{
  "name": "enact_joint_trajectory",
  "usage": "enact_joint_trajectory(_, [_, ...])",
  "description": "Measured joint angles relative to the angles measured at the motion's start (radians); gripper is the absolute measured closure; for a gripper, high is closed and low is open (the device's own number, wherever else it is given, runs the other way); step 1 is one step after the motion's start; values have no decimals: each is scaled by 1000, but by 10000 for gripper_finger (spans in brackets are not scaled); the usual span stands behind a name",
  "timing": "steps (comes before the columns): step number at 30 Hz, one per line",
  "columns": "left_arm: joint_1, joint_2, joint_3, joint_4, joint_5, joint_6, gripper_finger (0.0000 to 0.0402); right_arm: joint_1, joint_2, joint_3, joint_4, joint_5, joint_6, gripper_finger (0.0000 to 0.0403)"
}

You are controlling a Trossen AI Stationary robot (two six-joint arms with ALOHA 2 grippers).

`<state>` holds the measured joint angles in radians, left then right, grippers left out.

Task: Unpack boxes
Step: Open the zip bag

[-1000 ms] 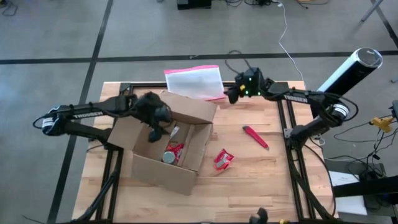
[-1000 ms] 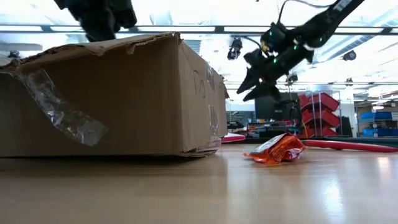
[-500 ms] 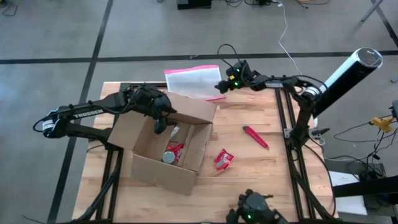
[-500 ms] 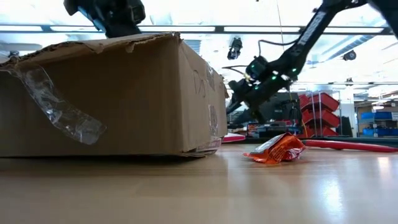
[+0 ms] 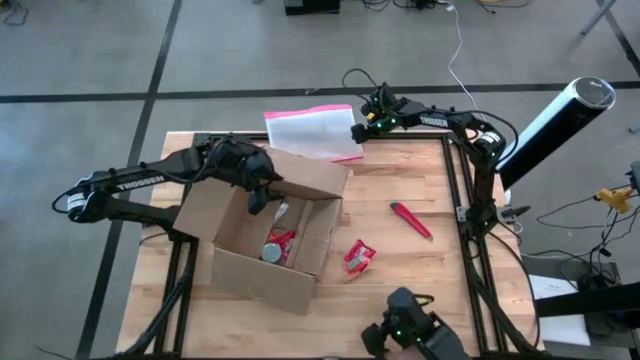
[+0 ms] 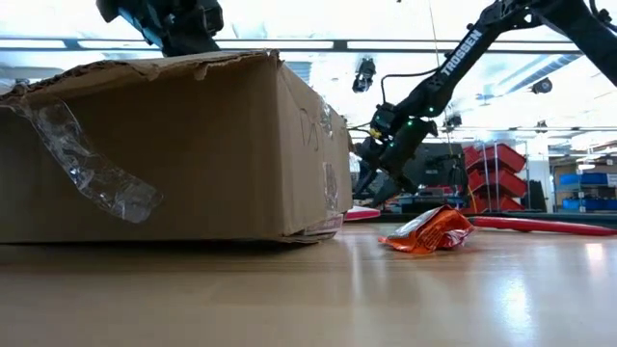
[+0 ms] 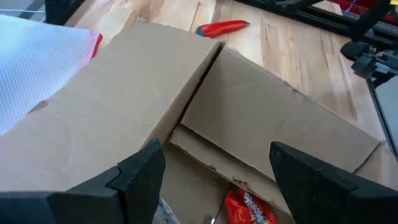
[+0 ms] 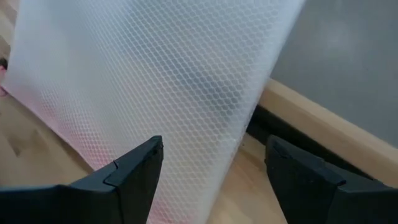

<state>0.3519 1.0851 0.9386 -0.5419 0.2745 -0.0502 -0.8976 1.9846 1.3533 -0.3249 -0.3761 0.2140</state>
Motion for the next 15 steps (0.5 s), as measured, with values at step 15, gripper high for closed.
enact_joint_trajectory(15, [3,12,0,27,-3,15,128,7,102,0,32,-192,111,169])
